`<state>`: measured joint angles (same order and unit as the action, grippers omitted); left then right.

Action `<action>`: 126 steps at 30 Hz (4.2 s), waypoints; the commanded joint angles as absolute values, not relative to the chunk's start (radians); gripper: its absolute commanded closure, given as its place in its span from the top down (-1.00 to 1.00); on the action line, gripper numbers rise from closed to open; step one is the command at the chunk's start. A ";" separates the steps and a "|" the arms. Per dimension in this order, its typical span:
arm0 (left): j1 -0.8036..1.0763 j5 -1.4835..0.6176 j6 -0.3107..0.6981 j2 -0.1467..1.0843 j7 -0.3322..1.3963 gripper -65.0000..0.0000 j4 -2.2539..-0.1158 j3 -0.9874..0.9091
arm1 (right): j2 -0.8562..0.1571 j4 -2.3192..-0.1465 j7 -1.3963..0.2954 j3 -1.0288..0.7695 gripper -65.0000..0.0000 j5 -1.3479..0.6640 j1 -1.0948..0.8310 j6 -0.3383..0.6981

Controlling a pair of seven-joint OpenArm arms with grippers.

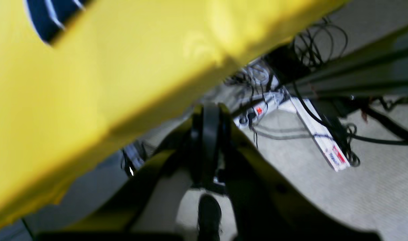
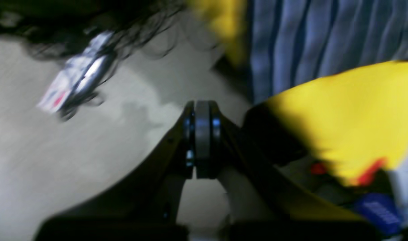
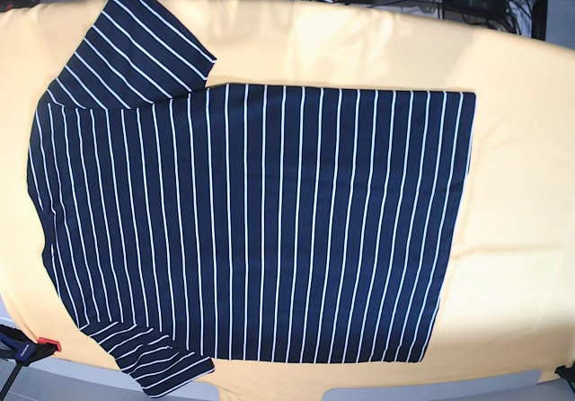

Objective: Fold the T-shirt properly

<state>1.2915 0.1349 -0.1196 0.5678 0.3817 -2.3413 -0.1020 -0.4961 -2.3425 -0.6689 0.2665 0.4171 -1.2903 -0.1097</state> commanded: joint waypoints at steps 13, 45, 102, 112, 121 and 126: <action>1.262 0.288 -0.123 0.571 0.323 -1.00 -2.356 -0.171 | -0.500 -2.356 -0.639 0.268 -1.00 0.481 -1.216 -0.130; 0.857 0.371 0.125 0.991 0.119 -0.87 -2.007 -0.173 | -0.499 -2.356 -0.564 0.051 -1.00 0.388 -1.084 -0.068; 0.417 0.358 0.085 1.147 -0.025 -1.00 -1.721 0.229 | -0.499 -2.356 -0.548 0.051 -1.00 0.312 -1.083 -0.045; 0.418 0.357 0.085 1.147 -0.025 -1.00 -1.737 0.229 | -0.499 -2.356 -0.480 0.051 0.13 0.114 -1.077 0.203; 0.418 0.357 0.085 1.147 -0.025 -1.00 -1.737 0.229 | -0.499 -2.241 -0.467 0.053 0.13 0.055 -0.973 0.240; 0.418 0.357 0.085 1.147 -0.025 -1.00 -1.737 0.229 | -0.499 -2.217 -0.491 0.053 0.13 0.056 -0.972 0.245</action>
